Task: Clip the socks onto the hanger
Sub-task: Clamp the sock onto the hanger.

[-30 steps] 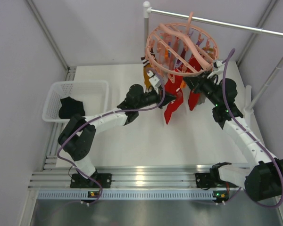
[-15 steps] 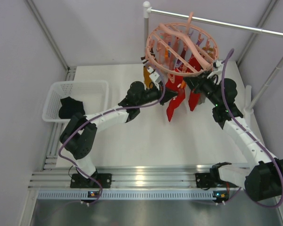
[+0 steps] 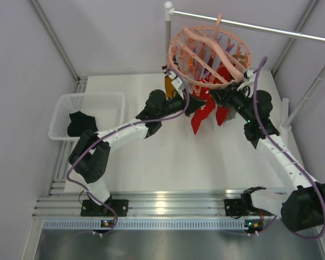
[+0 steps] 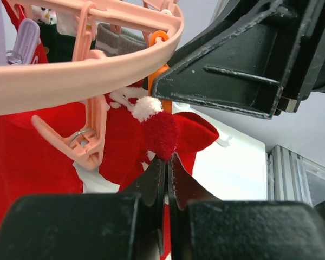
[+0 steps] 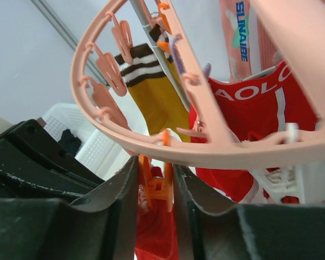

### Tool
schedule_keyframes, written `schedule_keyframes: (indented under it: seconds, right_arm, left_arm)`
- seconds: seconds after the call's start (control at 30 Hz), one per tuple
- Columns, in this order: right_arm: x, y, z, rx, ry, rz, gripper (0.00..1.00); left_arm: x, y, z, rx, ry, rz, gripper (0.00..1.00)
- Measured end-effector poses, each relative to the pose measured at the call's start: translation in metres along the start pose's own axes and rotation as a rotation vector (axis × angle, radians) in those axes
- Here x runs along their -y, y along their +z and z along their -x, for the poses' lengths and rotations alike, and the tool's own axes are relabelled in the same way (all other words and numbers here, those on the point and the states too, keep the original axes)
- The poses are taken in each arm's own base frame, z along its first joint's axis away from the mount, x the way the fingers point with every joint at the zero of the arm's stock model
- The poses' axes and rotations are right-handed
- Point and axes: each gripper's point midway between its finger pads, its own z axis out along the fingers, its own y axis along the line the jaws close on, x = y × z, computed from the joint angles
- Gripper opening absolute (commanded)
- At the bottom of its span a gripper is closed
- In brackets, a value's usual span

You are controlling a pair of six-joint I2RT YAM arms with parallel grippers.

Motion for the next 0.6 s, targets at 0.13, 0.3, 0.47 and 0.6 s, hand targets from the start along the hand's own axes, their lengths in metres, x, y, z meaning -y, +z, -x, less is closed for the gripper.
schedule_keyframes:
  seconds: [0.13,0.3,0.47,0.6]
  right_arm:
    - [-0.003,-0.002,0.0,-0.006,-0.006,0.016,0.52]
    - [-0.002,-0.003,-0.004,-0.023,-0.002,0.013,0.56]
    - [-0.002,-0.003,-0.005,-0.024,-0.002,0.012,0.55]
    - [-0.002,-0.003,-0.005,-0.026,-0.001,0.011,0.55]
  left_arm:
    - [-0.002,0.002,-0.001,-0.002,-0.001,0.0,0.0]
    - [-0.006,0.006,-0.009,-0.018,-0.003,0.001,0.29]
    - [-0.005,0.006,-0.013,-0.033,-0.003,-0.008,0.55]
    - [-0.006,0.0,-0.018,-0.047,0.009,-0.007,0.59]
